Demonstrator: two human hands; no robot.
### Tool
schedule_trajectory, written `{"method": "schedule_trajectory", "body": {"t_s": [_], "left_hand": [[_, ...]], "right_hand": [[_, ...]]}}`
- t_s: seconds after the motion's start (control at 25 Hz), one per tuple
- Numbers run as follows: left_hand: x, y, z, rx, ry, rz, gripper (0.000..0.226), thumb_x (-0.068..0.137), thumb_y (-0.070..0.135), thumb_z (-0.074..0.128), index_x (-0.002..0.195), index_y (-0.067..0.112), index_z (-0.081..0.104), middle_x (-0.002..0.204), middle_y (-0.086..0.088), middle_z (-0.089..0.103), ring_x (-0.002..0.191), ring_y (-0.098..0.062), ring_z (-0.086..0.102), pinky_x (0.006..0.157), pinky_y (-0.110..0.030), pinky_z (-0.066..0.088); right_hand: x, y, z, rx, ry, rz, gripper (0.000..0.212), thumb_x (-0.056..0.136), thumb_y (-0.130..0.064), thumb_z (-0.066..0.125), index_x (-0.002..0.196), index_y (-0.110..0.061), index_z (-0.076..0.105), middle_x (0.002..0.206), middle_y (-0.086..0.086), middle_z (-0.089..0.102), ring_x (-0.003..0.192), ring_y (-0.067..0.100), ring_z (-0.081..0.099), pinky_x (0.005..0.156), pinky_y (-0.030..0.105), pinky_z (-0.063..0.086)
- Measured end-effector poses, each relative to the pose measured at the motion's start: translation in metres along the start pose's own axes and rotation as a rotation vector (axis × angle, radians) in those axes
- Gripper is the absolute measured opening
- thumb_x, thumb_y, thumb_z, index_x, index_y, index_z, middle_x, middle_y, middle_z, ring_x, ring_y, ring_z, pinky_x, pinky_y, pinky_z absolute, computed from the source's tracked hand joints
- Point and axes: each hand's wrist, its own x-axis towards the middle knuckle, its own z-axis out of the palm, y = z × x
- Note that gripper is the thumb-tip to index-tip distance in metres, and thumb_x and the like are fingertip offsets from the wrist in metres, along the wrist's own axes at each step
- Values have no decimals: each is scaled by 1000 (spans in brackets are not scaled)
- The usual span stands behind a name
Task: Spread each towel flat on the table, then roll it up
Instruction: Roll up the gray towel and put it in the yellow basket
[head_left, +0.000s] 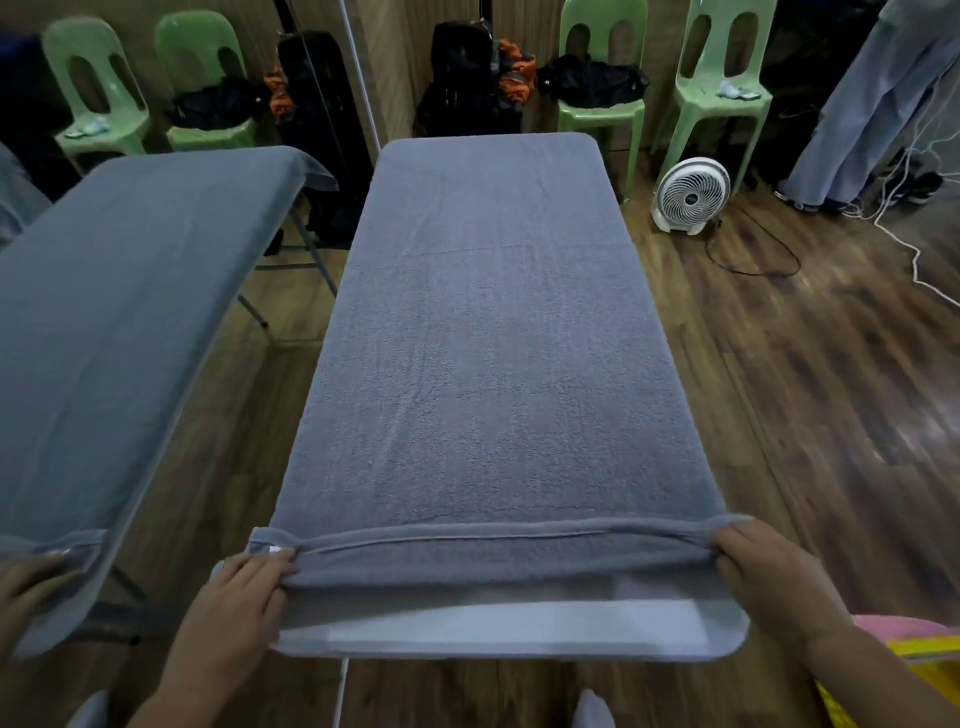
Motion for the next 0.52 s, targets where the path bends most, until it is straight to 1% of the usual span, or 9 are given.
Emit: {"method": "schedule_trajectory", "body": {"t_s": [0.04, 0.12, 0.24, 0.32, 0.36, 0.4, 0.44, 0.48, 0.52], "left_hand": [[-1, -3, -3, -16, 16, 12, 38, 91, 30, 38, 108, 21, 70, 110, 3, 71, 100, -18, 58, 83, -41, 55], [9, -12, -14, -36, 30, 1, 38, 89, 33, 36, 102, 21, 69, 99, 4, 69, 90, -16, 58, 76, -39, 52], [55, -23, -27, -9, -8, -72, 29, 90, 30, 41, 105, 22, 64, 98, 2, 65, 81, -16, 57, 68, -39, 48], [89, -29, -36, 18, -7, -112, 19, 95, 22, 48, 110, 25, 60, 101, 2, 65, 81, -17, 57, 67, -39, 48], [104, -28, -37, 32, 29, -130, 18, 96, 20, 51, 112, 25, 59, 102, 0, 65, 83, -19, 58, 68, -40, 49], [116, -19, -36, 64, 88, -146, 20, 96, 19, 51, 113, 23, 60, 103, -3, 66, 85, -23, 59, 69, -42, 50], [124, -2, -31, 83, 149, -132, 23, 95, 17, 49, 114, 19, 62, 104, -8, 66, 86, -29, 60, 70, -44, 51], [128, 26, -21, 68, 194, -63, 28, 91, 16, 48, 115, 16, 63, 105, -11, 66, 88, -34, 61, 72, -48, 52], [126, 62, -6, 16, 201, 60, 34, 88, 17, 48, 118, 16, 62, 109, -11, 66, 94, -36, 62, 78, -50, 52]], "right_hand": [[5, 0, -11, 13, -57, 34, 16, 83, -22, 50, 80, -36, 57, 84, -11, 62, 76, 13, 60, 59, 29, 48], [25, 1, -36, 85, -200, 86, 19, 87, -19, 55, 75, -34, 55, 76, -13, 59, 69, 6, 55, 58, 31, 45], [79, 6, -55, 102, -294, 121, 14, 86, -25, 48, 75, -27, 58, 69, -8, 64, 66, 11, 58, 63, 37, 49], [111, 8, -58, 21, -324, 155, 16, 81, -30, 43, 79, -26, 58, 74, -6, 68, 73, 18, 59, 68, 37, 50], [120, 4, -55, -11, -290, 184, 17, 80, -28, 46, 83, -26, 62, 83, -4, 70, 80, 22, 59, 71, 37, 50], [123, -4, -50, -57, -192, 187, 18, 80, -23, 51, 90, -25, 66, 92, 1, 70, 86, 26, 59, 74, 39, 51], [123, -21, -43, -106, -47, 125, 20, 79, -16, 57, 94, -20, 69, 97, 6, 69, 90, 31, 59, 75, 41, 52], [119, -48, -31, -113, 82, -5, 20, 76, -11, 59, 93, -15, 70, 96, 9, 68, 89, 34, 61, 74, 42, 53], [112, -84, -17, -81, 145, -164, 21, 74, -11, 59, 92, -13, 69, 96, 11, 67, 89, 35, 62, 75, 43, 54]]}}
